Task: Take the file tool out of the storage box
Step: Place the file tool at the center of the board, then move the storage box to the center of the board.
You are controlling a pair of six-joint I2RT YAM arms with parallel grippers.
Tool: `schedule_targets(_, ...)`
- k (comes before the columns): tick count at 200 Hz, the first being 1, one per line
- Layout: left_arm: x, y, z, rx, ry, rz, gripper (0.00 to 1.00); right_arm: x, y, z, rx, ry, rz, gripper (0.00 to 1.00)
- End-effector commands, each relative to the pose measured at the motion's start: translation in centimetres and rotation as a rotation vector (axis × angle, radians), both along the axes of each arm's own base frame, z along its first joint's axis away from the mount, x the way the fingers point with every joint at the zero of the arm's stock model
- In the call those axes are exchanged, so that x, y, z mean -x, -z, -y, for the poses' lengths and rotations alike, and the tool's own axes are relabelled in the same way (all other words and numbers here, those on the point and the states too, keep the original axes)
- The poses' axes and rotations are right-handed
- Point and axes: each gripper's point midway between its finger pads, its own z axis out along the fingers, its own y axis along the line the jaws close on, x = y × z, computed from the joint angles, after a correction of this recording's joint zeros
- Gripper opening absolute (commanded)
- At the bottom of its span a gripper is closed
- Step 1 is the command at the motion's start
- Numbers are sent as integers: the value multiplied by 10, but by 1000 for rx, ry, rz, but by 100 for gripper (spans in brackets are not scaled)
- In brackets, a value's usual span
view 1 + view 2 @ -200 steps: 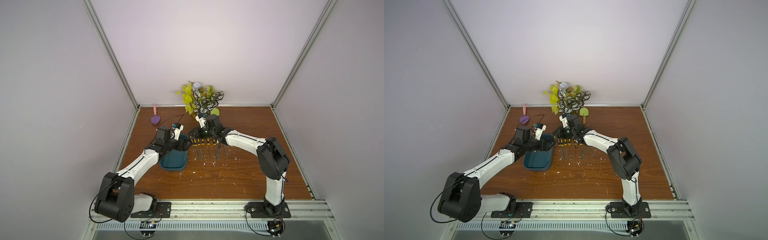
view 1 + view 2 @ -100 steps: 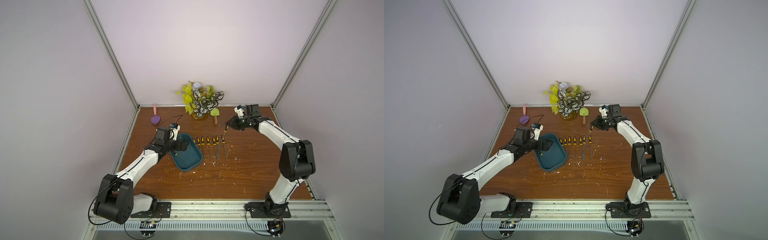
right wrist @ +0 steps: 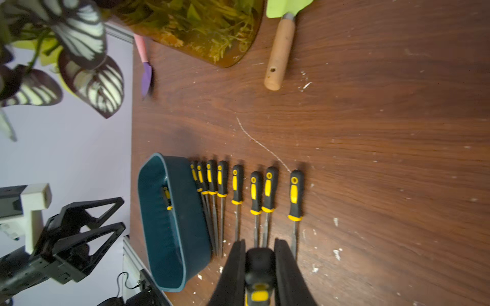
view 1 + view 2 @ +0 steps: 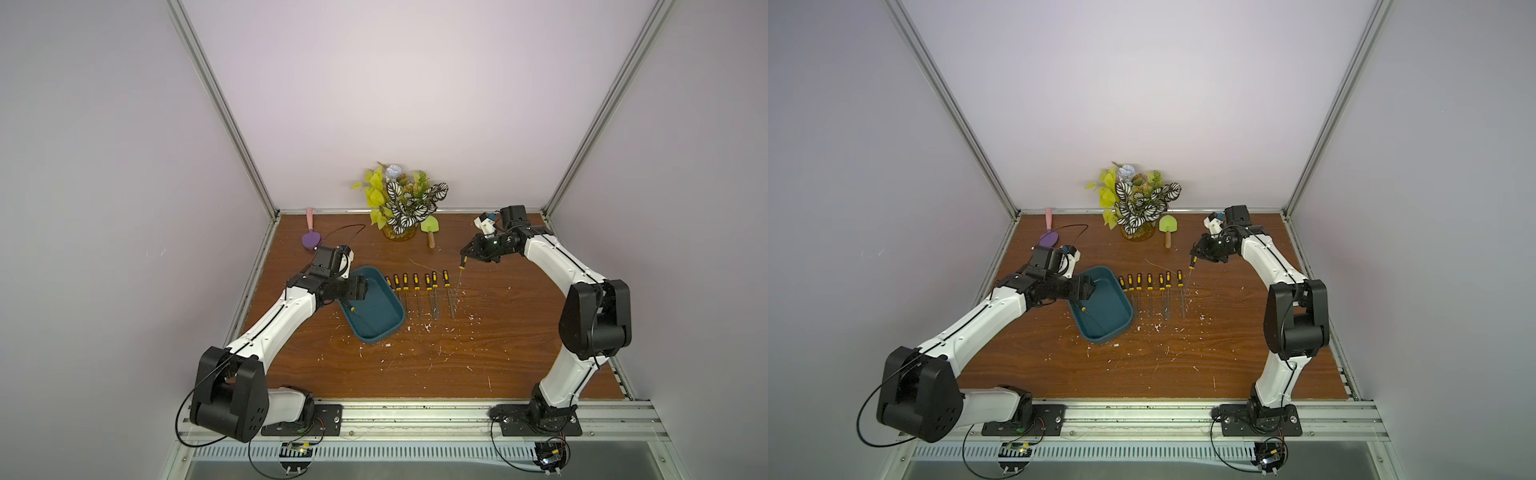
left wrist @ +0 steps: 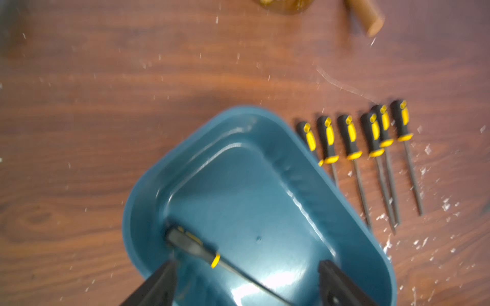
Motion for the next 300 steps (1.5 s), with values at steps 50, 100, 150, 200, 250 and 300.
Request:
schedule_targets(50, 31, 19, -27, -42, -191, -156, 66, 13, 34, 35, 276, -62, -143, 0)
schedule_targets(100, 37, 42, -31, -45, -211, -239, 67, 8, 55, 34, 333, -53, -166, 0)
schedule_targets(150, 34, 56, -38, -102, -215, -272, 46, -6, 66, 12, 312, -51, -162, 0)
schedule_targets(200, 33, 62, -42, -133, -219, -284, 40, -12, 75, 2, 315, -52, -168, 0)
schedule_targets(250, 31, 65, -47, -161, -219, -285, 10, -6, 84, 6, 336, -46, -183, 2)
schedule_targets(300, 17, 55, -72, -234, -248, -264, 0, -8, 89, 7, 367, -19, -182, 2)
